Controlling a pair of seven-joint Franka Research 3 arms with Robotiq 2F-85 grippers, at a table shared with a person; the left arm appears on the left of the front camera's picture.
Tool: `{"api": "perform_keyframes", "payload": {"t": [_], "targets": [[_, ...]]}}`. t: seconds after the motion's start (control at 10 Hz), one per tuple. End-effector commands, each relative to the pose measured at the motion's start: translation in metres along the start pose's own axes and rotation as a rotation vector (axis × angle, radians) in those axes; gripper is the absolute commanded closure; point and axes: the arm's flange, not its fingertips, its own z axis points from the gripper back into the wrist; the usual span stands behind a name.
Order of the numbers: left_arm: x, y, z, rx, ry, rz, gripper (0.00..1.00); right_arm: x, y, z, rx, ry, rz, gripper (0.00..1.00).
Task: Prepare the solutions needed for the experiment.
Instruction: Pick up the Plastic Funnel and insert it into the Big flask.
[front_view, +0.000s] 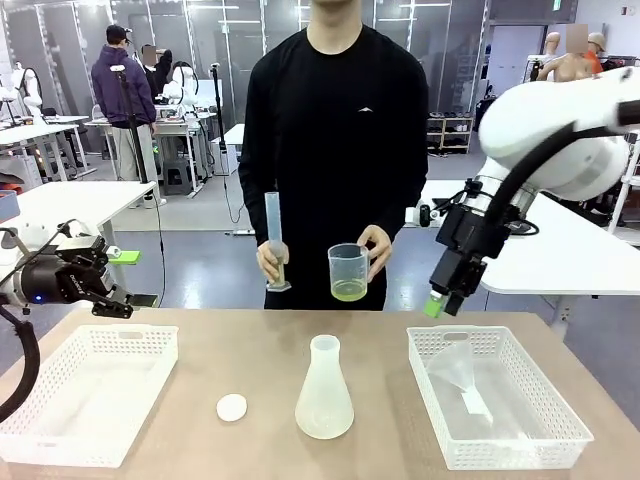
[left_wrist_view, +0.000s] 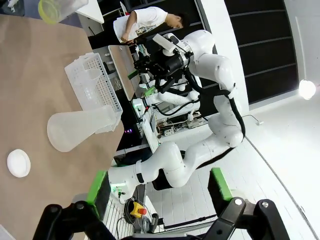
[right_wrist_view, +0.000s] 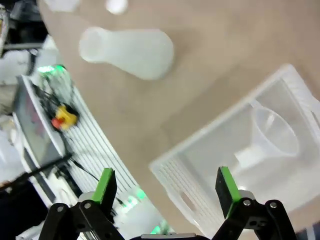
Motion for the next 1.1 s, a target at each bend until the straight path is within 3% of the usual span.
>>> {"api": "perform_keyframes", "payload": {"t": [0.0, 0.4, 0.5, 0.7, 0.8, 0.9, 1.0], "targets": [[-0.001, -0.002, 0.000, -0.005, -0.008, -0.015, 0.00, 0.000, 0.008, -0.004, 0.084, -0.080, -0.017, 0.00], [-0.001, -0.002, 0.000, -0.005, -0.008, -0.015, 0.00, 0.005, 0.001, -0.012, 0.065, -0.049, -0.031, 0.00], [-0.001, -0.002, 0.000, -0.005, -0.008, -0.015, 0.00, 0.005, -0.013, -0.016, -0.031, 0.091, 0.167, 0.00], [-0.001, -0.002, 0.000, -0.005, -0.008, -0.015, 0.00, -0.011, -0.023, -0.014, -0.226, 0.161, 0.333, 0.00], [-0.001, -0.002, 0.000, -0.005, -0.008, -0.015, 0.00, -0.012, -0.031, -0.015, -0.294, 0.156, 0.313, 0.00], [-0.001, -0.002, 0.000, -0.005, -0.008, -0.015, 0.00, -0.009, -0.035, -0.020, -0.284, 0.169, 0.315, 0.00], [-0.001, -0.002, 0.000, -0.005, -0.008, -0.015, 0.00, -0.006, -0.035, -0.024, -0.218, 0.147, 0.211, 0.00]]}}
